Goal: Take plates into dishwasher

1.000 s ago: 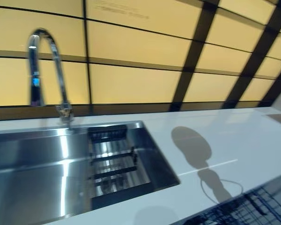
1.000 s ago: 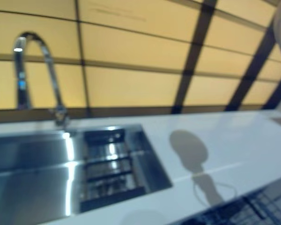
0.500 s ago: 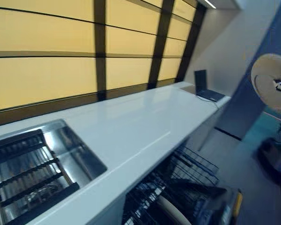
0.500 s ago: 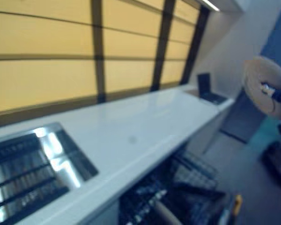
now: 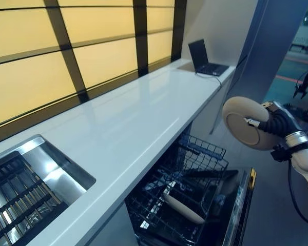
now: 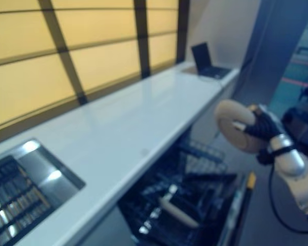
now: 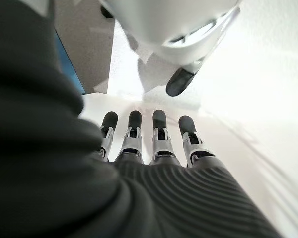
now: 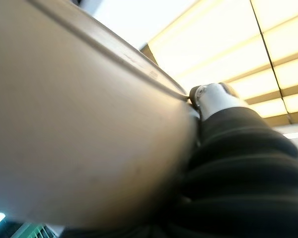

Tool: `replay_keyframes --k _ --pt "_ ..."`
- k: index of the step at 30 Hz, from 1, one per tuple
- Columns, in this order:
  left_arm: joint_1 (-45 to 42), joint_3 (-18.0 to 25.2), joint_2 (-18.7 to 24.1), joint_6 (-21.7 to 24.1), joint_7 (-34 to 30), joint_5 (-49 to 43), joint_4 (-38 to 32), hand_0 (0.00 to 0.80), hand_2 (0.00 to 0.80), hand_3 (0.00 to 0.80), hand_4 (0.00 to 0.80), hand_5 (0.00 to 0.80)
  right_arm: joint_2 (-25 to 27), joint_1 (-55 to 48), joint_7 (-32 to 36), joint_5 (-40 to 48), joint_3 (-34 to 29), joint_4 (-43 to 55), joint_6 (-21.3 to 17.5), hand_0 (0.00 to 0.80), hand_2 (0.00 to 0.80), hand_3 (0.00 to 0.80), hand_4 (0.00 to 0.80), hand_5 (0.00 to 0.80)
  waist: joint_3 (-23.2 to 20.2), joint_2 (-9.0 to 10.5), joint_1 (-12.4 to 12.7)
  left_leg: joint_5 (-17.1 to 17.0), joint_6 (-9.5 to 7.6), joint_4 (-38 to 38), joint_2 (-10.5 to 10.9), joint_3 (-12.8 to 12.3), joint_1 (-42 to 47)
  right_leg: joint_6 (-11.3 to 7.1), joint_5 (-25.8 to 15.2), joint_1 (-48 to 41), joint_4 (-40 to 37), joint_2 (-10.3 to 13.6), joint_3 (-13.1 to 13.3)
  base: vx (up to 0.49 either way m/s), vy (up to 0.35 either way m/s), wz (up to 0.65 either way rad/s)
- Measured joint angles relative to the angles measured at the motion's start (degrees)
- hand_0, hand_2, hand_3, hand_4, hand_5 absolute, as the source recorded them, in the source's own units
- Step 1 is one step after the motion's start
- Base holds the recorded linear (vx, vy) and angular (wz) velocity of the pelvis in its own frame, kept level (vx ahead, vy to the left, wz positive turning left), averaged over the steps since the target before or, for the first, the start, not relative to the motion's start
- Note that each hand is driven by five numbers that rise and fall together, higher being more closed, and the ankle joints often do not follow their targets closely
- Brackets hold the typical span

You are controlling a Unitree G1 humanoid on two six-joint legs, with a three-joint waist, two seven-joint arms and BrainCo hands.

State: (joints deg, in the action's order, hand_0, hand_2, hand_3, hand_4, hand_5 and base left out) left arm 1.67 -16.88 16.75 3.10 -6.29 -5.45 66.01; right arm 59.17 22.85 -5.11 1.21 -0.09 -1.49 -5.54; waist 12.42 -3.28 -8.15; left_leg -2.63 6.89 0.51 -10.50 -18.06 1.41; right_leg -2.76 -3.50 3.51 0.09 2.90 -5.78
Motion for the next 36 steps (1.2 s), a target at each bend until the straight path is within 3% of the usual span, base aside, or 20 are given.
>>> replay_keyframes --k 4,10,22,31,36 --pt "1.9 -0.5 -0.7 0.0 0.1 0.1 -0.9 0.0 0.0 0.0 0.0 0.0 -0.1 2.4 1.0 -1.8 2.6 0.0 1.9 0.8 0.8 0.8 0.8 0.8 2.2 -2.38 -0.5 -0.6 -0.67 0.2 0.0 0.1 -2.0 0.29 -1.0 1.5 -1.2 -0.1 0.2 -0.102 0.008 -0.01" --pt "3.0 -2.5 -1.1 0.1 0.4 0.7 -2.5 0.0 0.0 0.0 0.0 0.0 -0.2 5.7 2.3 -2.4 6.1 -3.2 3.8 0.8 0.8 0.8 0.8 0.8 4.6 -4.48 -0.4 -1.5 -1.42 0.8 0.2 1.1 -3.4 0.6 -2.6 1.5 -4.5 -0.3 0.1 -0.074 0.037 -0.02" --pt "6.6 -5.8 -1.3 0.0 0.5 0.8 -5.4 0.0 0.0 0.0 0.0 0.0 -0.3 13.9 5.1 -10.9 14.6 -12.6 5.0 0.8 0.8 0.8 0.8 0.8 8.6 -8.33 -0.3 -2.4 -0.47 2.9 1.4 2.4 -4.4 -0.09 -2.8 2.7 -5.0 0.7 -0.9 -0.031 0.062 0.04" --pt "8.6 -7.8 -1.1 -0.1 0.1 0.8 -6.8 0.0 0.0 0.0 0.0 0.0 -2.4 18.5 6.5 -13.0 19.3 -17.0 6.7 0.8 0.8 0.8 0.8 0.8 10.2 -9.07 0.1 -2.8 -0.35 4.1 2.4 2.5 -5.2 -0.7 -3.1 3.9 -4.9 1.6 -1.1 -0.038 -0.001 0.01" --pt "9.6 -9.5 -0.8 -0.3 -0.5 0.7 -7.9 0.0 0.0 0.0 0.0 0.0 -2.9 20.9 6.4 -13.1 21.7 -19.5 8.1 0.8 0.8 0.8 0.8 0.8 10.6 -9.17 1.5 -3.0 -0.42 4.2 2.5 2.7 -6.1 -0.54 -3.3 4.9 -4.9 1.6 -1.1 -0.048 -0.008 0.0"
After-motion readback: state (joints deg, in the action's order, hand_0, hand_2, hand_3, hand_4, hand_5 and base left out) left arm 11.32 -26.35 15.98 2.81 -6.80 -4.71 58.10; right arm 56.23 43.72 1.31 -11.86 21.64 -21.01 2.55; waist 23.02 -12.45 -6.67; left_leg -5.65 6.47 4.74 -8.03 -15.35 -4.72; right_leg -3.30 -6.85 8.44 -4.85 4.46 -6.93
